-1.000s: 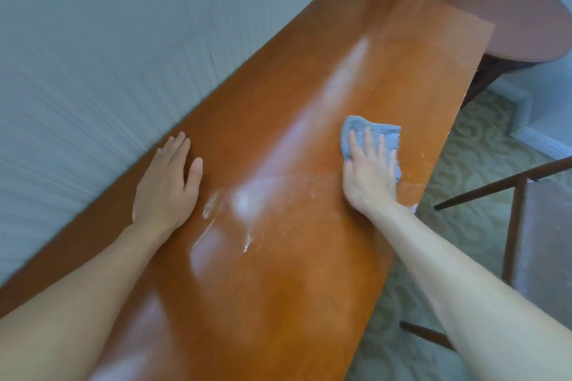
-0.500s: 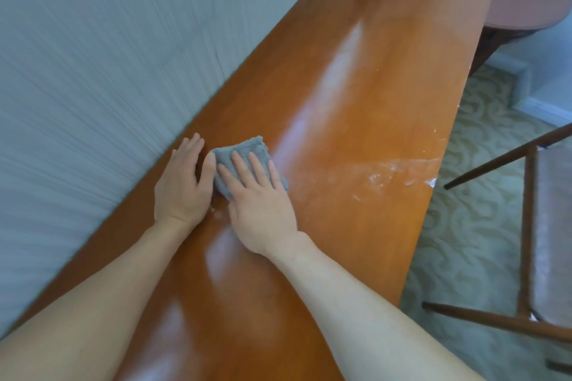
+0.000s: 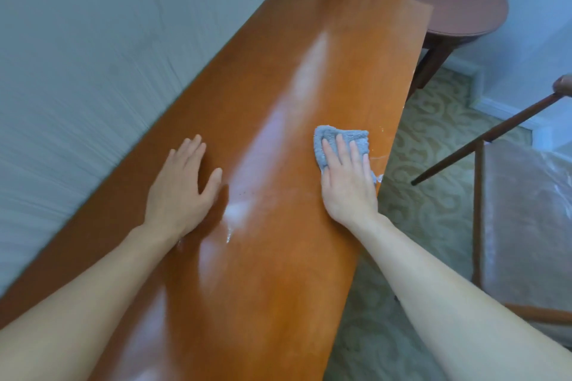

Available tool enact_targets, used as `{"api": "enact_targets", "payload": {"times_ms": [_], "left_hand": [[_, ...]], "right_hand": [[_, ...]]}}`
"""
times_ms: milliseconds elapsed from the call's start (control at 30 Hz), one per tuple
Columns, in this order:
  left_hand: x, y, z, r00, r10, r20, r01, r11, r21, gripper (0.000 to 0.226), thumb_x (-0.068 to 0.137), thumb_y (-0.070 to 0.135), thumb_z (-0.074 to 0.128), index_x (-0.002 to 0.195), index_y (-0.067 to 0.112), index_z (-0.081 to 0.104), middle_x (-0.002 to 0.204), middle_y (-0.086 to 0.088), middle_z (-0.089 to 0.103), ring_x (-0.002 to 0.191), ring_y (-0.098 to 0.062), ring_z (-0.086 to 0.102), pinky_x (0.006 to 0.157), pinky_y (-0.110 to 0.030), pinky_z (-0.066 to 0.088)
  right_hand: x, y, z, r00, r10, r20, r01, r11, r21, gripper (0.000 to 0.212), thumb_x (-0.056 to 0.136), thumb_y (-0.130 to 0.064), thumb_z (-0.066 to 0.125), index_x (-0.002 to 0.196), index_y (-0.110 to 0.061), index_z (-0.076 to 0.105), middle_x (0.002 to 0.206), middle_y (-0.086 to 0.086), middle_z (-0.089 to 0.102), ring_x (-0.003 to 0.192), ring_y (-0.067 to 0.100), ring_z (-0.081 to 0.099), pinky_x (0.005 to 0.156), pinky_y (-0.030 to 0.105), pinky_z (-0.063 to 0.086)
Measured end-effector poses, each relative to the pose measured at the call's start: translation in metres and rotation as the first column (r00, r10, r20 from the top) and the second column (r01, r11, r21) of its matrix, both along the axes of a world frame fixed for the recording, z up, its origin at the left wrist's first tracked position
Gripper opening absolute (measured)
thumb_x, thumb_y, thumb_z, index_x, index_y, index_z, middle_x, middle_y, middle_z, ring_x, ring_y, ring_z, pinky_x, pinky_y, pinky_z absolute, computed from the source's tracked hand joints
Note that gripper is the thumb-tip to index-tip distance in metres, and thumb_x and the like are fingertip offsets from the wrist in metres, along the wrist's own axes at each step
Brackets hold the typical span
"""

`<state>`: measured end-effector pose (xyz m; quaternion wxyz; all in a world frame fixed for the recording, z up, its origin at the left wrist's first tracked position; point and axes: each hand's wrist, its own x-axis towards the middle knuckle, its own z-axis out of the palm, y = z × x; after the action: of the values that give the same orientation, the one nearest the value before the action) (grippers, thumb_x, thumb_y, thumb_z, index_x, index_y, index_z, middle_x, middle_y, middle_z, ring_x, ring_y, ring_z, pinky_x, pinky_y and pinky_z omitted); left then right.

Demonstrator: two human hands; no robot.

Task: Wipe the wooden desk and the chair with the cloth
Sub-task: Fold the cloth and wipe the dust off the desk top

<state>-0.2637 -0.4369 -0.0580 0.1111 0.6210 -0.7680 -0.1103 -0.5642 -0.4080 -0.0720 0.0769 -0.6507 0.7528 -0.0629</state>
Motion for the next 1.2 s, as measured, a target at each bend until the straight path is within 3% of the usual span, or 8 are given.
{"api": "enact_targets", "payload": {"times_ms": [367, 467, 567, 633, 733, 833, 1000, 1200], "left_hand": [[-0.015, 0.012, -0.011, 0.998, -0.043, -0.034, 0.043, 0.999, 0.020, 0.071, 0.105, 0.056, 0.020, 0.161, 0.013, 0.031, 0.169, 0.000, 0.024, 0.157, -0.013, 0.016, 0.128, -0.035, 0.014], [-0.015, 0.014, -0.010, 0.998, -0.033, -0.058, 0.034, 0.999, 0.025, 0.070, 0.105, 0.056, 0.020, 0.161, 0.015, 0.032, 0.169, 0.001, 0.024, 0.157, -0.013, 0.016, 0.128, -0.036, 0.014], [-0.015, 0.012, -0.012, 0.995, -0.034, -0.092, 0.036, 0.999, 0.026, 0.070, 0.105, 0.053, 0.022, 0.159, 0.011, 0.036, 0.168, -0.001, 0.027, 0.157, -0.013, 0.018, 0.129, -0.034, 0.012], [-0.014, 0.010, -0.014, 0.990, -0.035, -0.134, 0.038, 0.999, 0.021, 0.071, 0.103, 0.052, 0.022, 0.156, 0.008, 0.041, 0.166, -0.003, 0.032, 0.156, -0.013, 0.022, 0.128, -0.030, 0.010], [-0.013, 0.008, -0.013, 0.987, -0.018, -0.162, 0.026, 0.999, 0.044, 0.069, 0.103, 0.047, 0.018, 0.154, 0.009, 0.044, 0.165, -0.002, 0.034, 0.155, -0.012, 0.023, 0.126, -0.026, 0.010], [-0.014, 0.010, -0.013, 0.989, -0.033, -0.143, 0.038, 0.999, 0.030, 0.069, 0.103, 0.046, 0.021, 0.154, 0.006, 0.045, 0.165, -0.006, 0.035, 0.155, -0.016, 0.025, 0.128, -0.032, 0.013], [-0.012, 0.013, -0.016, 0.997, -0.020, -0.079, 0.023, 0.999, 0.029, 0.069, 0.107, 0.055, 0.019, 0.159, 0.014, 0.035, 0.168, 0.001, 0.028, 0.157, -0.013, 0.019, 0.129, -0.038, 0.017], [-0.013, 0.013, -0.015, 0.996, -0.002, -0.085, 0.004, 1.000, 0.022, 0.069, 0.106, 0.059, 0.017, 0.160, 0.018, 0.034, 0.168, 0.004, 0.027, 0.157, -0.012, 0.019, 0.128, -0.038, 0.019]], "right_hand": [[-0.036, -0.030, 0.003, 0.963, -0.270, 0.009, 0.268, 0.960, 0.075, 0.060, 0.104, -0.021, 0.026, 0.161, -0.024, 0.009, 0.170, 0.004, 0.002, 0.156, 0.028, -0.003, 0.125, 0.048, 0.002], [0.004, -0.016, 0.003, 0.996, -0.065, -0.064, 0.068, 0.996, 0.050, 0.066, 0.099, -0.022, 0.038, 0.161, -0.020, 0.015, 0.168, 0.009, 0.011, 0.155, 0.032, 0.009, 0.124, 0.050, 0.006], [0.081, 0.017, 0.002, 0.990, 0.139, 0.036, -0.140, 0.990, 0.003, 0.073, 0.084, -0.025, 0.033, 0.157, -0.017, 0.031, 0.164, 0.013, 0.025, 0.153, 0.035, 0.019, 0.123, 0.051, 0.010], [0.134, 0.040, 0.005, 0.955, 0.281, 0.091, -0.284, 0.959, 0.017, 0.075, 0.084, -0.029, 0.027, 0.158, -0.016, 0.027, 0.166, 0.012, 0.022, 0.154, 0.035, 0.014, 0.125, 0.051, 0.006], [0.166, 0.057, 0.009, 0.926, 0.360, 0.113, -0.366, 0.930, 0.035, 0.073, 0.090, -0.030, 0.018, 0.161, -0.014, 0.013, 0.169, 0.007, 0.011, 0.156, 0.030, 0.003, 0.126, 0.048, 0.002], [0.139, 0.053, 0.004, 0.905, 0.414, 0.094, -0.416, 0.909, -0.007, 0.065, 0.096, -0.029, 0.030, 0.160, -0.020, 0.022, 0.168, 0.003, 0.016, 0.156, 0.027, 0.009, 0.126, 0.047, 0.005], [0.037, 0.011, -0.008, 0.984, 0.177, -0.010, -0.177, 0.984, -0.034, 0.063, 0.092, -0.029, 0.031, 0.154, -0.019, 0.039, 0.161, 0.009, 0.034, 0.149, 0.033, 0.031, 0.121, 0.052, 0.022], [-0.086, -0.061, 0.003, 0.997, -0.066, 0.047, 0.062, 0.995, 0.082, 0.057, 0.105, -0.022, 0.026, 0.161, -0.021, 0.016, 0.169, 0.007, 0.008, 0.155, 0.029, 0.005, 0.124, 0.050, 0.005]]}}
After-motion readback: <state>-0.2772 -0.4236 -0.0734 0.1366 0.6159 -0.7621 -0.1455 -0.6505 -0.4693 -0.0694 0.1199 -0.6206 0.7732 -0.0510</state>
